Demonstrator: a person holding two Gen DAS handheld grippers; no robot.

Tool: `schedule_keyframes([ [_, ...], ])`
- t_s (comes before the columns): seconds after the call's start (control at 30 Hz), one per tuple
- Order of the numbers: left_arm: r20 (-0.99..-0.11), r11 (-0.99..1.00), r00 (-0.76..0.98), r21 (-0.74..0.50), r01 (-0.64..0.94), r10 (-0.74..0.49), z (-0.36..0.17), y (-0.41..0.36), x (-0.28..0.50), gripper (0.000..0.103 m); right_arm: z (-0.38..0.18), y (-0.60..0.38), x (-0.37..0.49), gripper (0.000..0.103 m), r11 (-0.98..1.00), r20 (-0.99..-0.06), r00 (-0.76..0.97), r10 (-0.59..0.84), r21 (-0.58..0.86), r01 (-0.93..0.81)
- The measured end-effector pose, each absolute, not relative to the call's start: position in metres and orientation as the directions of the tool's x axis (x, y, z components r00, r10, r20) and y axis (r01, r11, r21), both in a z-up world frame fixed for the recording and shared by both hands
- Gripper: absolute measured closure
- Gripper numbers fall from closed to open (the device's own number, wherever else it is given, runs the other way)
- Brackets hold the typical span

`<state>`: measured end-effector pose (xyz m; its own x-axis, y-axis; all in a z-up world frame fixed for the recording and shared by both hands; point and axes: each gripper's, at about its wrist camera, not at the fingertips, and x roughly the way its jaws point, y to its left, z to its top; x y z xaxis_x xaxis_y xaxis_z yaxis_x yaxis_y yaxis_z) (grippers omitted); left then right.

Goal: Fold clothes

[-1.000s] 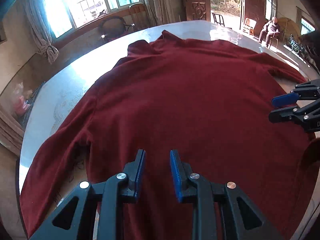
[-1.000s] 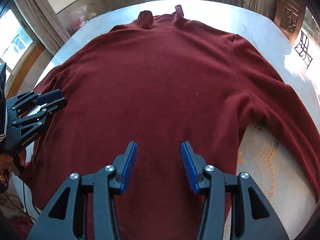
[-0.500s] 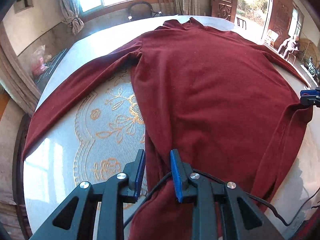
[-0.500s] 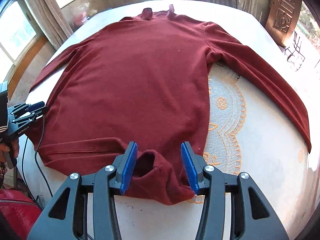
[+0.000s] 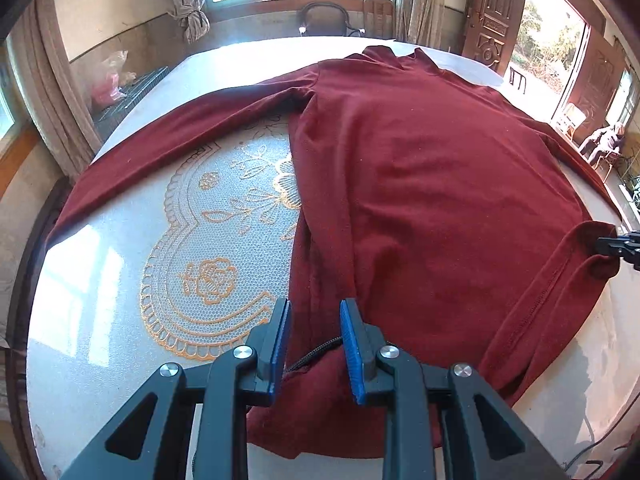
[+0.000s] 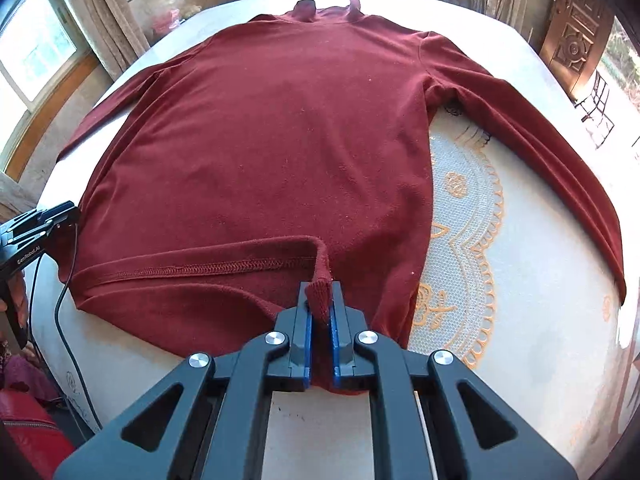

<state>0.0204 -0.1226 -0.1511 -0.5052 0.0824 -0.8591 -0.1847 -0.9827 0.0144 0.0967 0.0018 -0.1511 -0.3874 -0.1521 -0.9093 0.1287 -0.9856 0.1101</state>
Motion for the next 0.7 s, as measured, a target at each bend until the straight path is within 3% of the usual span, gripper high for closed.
schedule_keyframes([
  [0.23,-0.874,-0.99,-0.485,0.033,-0.137,0.038,-0.152,-0.137,0.038,0.077,-0.111,0.04,0.157,0.095,-0.993,-0.894,-0.434,-0.115,0.097,0.064],
  [0.43,-0.886,-0.996,-0.456,-0.062,-0.061,0.083,-0.16,-0.161,0.064,0.078,-0.147,0.073,0.174,0.094,-0.996,-0.941,-0.331,-0.076,0.088,-0.021],
  [0.53,-0.866,-0.985,-0.47,-0.165,-0.057,0.172,-0.154,-0.168,0.075,0.078,-0.162,0.091,0.177,0.086,-0.988,-0.954,-0.287,-0.082,0.117,-0.106],
  [0.7,-0.837,-0.978,-0.507,-0.161,-0.13,0.205,-0.14,-0.159,0.089,0.078,-0.121,0.095,0.169,0.08,-0.989,-0.914,-0.406,0.02,0.043,-0.144],
])
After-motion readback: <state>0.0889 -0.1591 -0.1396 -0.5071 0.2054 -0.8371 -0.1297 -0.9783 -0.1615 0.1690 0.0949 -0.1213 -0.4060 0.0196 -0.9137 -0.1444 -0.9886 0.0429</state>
